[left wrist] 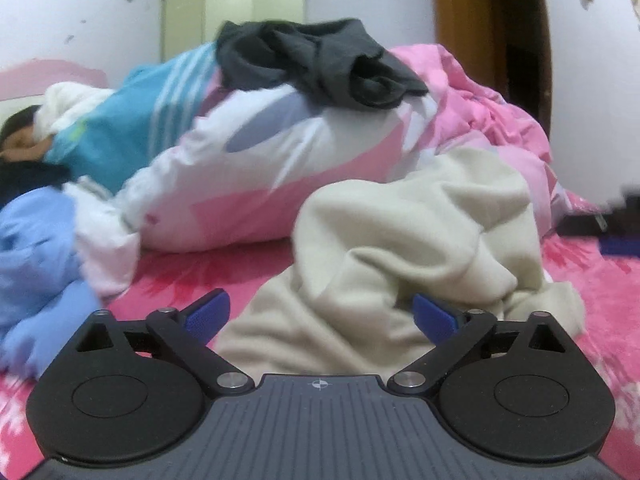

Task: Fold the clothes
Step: 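Close the left gripper on the beige hoodie while the right gripper grasps it too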

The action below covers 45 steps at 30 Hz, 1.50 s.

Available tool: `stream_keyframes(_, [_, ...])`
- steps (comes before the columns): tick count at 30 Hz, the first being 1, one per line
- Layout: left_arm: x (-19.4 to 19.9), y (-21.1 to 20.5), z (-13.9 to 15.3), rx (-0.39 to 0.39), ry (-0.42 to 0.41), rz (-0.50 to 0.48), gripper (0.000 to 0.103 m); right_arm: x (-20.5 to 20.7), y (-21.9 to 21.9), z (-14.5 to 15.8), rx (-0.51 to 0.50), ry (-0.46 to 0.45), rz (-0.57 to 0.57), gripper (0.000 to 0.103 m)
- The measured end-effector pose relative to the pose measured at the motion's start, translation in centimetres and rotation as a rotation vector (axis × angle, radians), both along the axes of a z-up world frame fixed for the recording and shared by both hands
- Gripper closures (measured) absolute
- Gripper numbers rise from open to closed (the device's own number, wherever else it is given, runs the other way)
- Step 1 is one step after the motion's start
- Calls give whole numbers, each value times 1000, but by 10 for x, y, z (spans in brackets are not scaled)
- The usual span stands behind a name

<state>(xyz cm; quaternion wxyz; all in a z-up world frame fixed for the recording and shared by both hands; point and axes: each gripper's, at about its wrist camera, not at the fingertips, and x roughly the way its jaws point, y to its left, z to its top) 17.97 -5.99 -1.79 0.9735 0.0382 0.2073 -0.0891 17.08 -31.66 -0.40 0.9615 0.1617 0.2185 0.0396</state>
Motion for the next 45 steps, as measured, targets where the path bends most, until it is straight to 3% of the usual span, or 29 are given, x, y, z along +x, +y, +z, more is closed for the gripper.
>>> stream_keyframes(2, [17,-3,-3,-10,20,-17,20,34,-14,0,30,23,6,0])
stream_keyframes(8, [53,-11,-16,-3,73,-38,32,102,-42,-21,218,125,31,1])
stream_keyframes(10, [55,-12,-18,-17,74,-62,46,120,-47,-29,284,158,48,6])
stream_keyframes(12, [53,-14,-18,-20,77,-66,55,137,-52,-37,350,191,64,27])
stream_keyframes(13, [52,-15,-17,-22,79,-67,66,142,-52,-40,384,206,80,32])
stream_keyframes(15, [50,-16,-17,-24,83,-70,82,139,-47,-39,431,210,108,55])
stream_keyframes(16, [49,-17,-17,-25,84,-71,88,136,-44,-36,436,206,120,59])
stream_keyframes(18, [45,-17,-16,-27,91,-76,92,124,-37,-27,420,195,143,73])
stream_keyframes(20, [41,-15,-15,-28,102,-85,94,108,-31,-20,418,191,168,81])
stream_keyframes(23, [32,-9,-14,-47,117,-99,96,78,-20,-8,395,176,207,86])
stream_keyframes(34, [-54,19,-10,-51,140,-206,97,-52,19,13,319,109,290,88])
stream_keyframes(37, [-84,29,-14,-51,154,-251,97,-94,26,9,319,101,308,88])
stream_keyframes(42, [-132,49,-33,-87,244,-305,97,-163,38,-8,330,118,339,88])
stream_keyframes(45, [-153,62,-50,-109,271,-280,97,-197,46,-23,301,132,331,88])
